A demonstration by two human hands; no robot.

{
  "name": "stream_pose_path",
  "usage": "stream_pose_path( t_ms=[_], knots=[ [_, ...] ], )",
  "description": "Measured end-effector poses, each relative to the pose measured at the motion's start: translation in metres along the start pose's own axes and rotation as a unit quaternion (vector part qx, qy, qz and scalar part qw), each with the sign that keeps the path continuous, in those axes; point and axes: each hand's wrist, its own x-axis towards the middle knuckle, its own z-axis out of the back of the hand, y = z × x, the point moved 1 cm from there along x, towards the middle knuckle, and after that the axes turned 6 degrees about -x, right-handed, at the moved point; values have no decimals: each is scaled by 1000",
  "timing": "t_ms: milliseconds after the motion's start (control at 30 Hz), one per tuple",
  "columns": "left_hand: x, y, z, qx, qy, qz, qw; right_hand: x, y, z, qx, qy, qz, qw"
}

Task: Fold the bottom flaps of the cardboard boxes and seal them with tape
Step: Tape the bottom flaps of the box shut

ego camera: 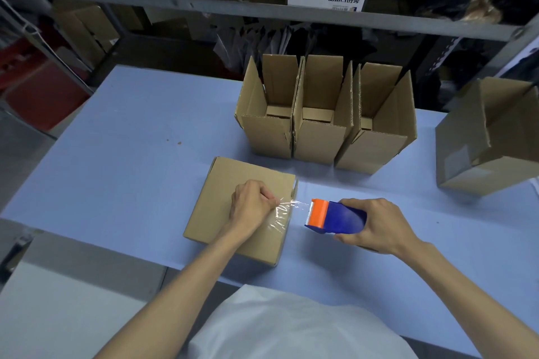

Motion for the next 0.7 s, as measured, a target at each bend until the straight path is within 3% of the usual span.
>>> stream_pose_path(
  t_ms=[233, 367, 433, 567, 700],
  knots=[
    [10, -10, 4, 130, 81, -28, 988, 4, -1, -5, -5, 30, 21, 999],
    [16, -3, 10, 232, 52, -22, 971, 6, 0, -7, -39, 39, 20, 998],
    [17, 5, 13, 206, 30, -42, 977, 7, -1, -8, -31, 38, 16, 999],
    [6, 13, 3, 86, 38, -170, 981, 16, 10, -8, -74, 62, 19, 995],
    [7, 21, -2, 73, 46, -192, 978, 37, 39, -16, -115, 100, 12, 988]
  ],
)
